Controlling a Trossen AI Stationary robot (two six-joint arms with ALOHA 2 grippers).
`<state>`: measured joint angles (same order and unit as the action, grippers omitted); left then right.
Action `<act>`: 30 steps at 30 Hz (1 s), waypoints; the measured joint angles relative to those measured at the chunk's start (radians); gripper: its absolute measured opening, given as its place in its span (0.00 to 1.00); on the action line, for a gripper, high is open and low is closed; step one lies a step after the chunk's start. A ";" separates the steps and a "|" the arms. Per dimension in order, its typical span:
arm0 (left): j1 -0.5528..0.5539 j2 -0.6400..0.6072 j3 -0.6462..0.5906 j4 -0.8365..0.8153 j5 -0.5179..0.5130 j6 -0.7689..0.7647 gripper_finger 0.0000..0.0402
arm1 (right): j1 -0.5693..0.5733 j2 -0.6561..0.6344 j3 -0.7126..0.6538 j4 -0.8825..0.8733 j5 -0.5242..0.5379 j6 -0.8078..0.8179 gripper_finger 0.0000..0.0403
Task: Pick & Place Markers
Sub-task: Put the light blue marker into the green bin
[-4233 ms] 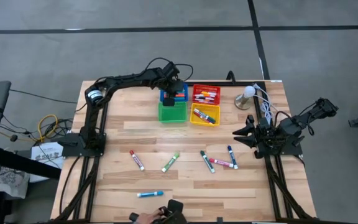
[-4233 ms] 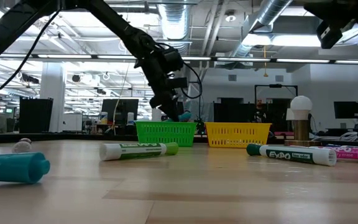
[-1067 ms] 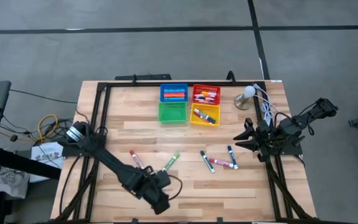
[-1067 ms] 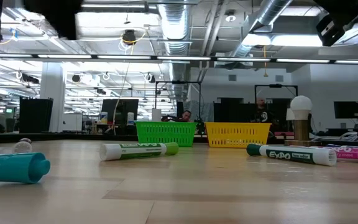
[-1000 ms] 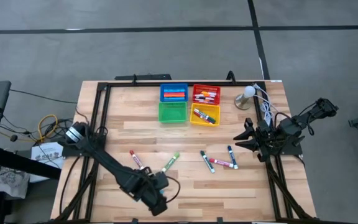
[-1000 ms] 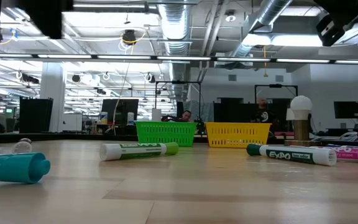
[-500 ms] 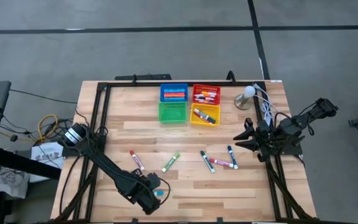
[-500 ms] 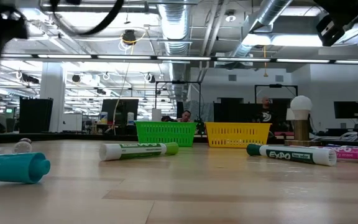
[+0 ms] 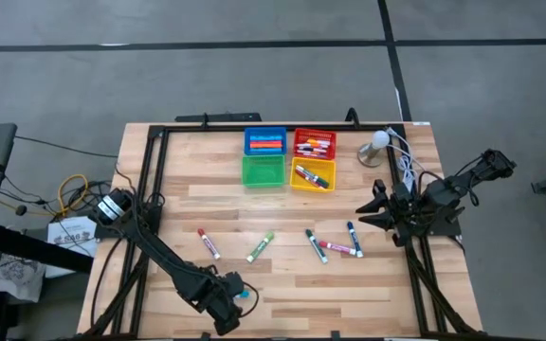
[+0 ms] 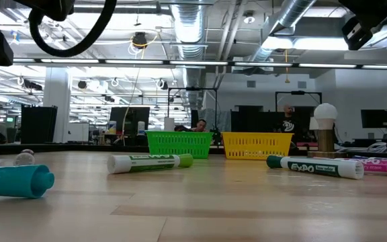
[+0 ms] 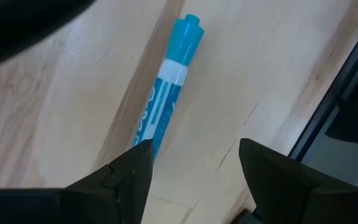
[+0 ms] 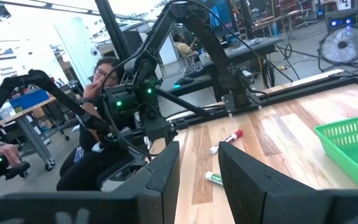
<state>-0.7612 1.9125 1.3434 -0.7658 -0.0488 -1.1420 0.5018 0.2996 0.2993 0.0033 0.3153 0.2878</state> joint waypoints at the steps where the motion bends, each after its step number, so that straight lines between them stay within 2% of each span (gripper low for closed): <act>1: 0.000 0.000 0.000 -0.001 -0.004 0.000 0.59 | 0.000 0.000 0.000 -0.003 0.000 0.000 0.25; 12: 0.011 0.000 -0.007 0.015 -0.036 0.114 0.59 | 0.000 0.000 0.000 -0.037 0.000 0.000 0.25; 30: 0.024 -0.008 -0.208 0.212 -0.040 0.118 0.59 | 0.000 0.000 0.000 -0.034 0.000 0.001 0.25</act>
<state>-0.7372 1.9049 1.1355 -0.5540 -0.0884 -1.0245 0.5014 0.3000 0.2989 -0.0308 0.3149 0.2886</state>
